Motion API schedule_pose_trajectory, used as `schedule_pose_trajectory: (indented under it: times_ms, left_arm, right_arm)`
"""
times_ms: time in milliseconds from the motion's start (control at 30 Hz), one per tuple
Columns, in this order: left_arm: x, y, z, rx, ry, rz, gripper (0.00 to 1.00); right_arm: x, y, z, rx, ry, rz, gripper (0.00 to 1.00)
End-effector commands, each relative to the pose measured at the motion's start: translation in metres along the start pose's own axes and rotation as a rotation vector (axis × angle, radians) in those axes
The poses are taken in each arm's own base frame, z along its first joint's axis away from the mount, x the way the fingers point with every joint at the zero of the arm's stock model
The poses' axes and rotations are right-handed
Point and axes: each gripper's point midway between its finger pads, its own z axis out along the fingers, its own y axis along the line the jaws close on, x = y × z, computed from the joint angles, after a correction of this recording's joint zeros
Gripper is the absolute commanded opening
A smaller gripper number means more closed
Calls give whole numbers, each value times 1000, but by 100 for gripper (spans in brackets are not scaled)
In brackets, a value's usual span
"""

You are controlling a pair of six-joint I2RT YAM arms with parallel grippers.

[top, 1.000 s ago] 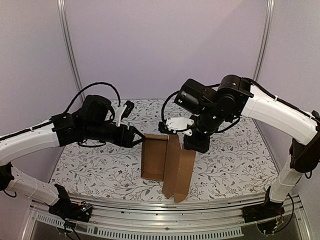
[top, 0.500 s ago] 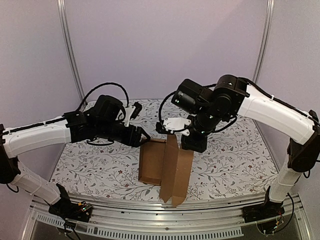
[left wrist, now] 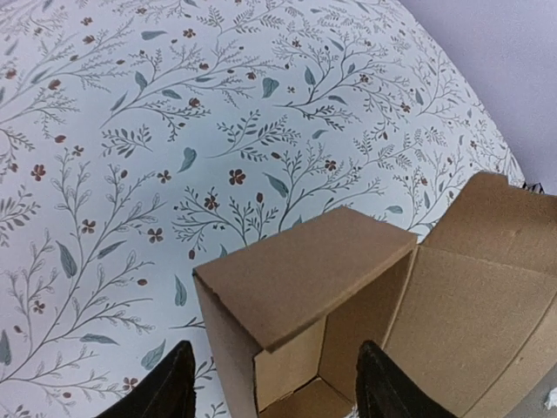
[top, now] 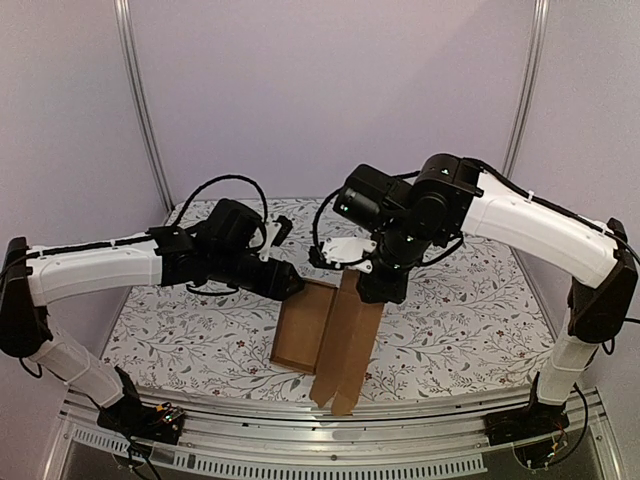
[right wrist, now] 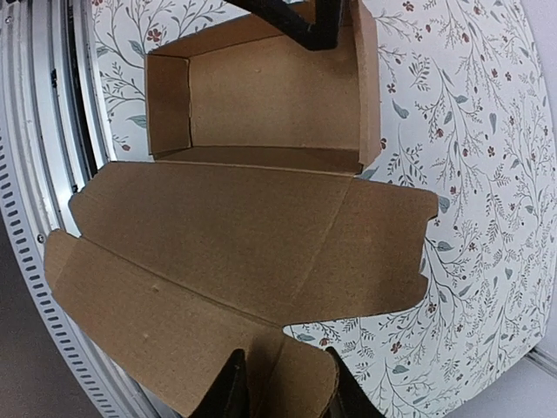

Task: Fold the paper box

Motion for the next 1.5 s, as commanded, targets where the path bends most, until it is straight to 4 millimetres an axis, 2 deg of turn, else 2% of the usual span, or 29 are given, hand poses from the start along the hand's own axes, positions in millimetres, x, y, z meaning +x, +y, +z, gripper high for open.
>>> schedule_pose_trajectory:
  times_ms: [0,467,700,867,1067,1300,1467]
  left_arm:
    - [3,7,10,-25,2,3,61]
    - [29,17,41,-38,71,-28,60]
    - [36,18,52,-30,98,-30,59]
    - [38,16,64,-20,121,-29,59]
    - [42,16,79,-20,152,-26,58]
    - [46,19,85,-27,166,-27,56]
    - [55,22,87,-30,183,-37,53]
  right_arm:
    - [18,-11,-8,56,70,21,32]
    - [3,-41,-32,188,-80,143,56]
    - [9,-58,-44,254,-139,242,63]
    - [22,-65,-49,265,-221,370,66]
    - [44,-53,-39,214,-275,529,65]
    - [67,-10,-26,10,-317,626,57]
    - [99,6,0,-18,-231,736,49]
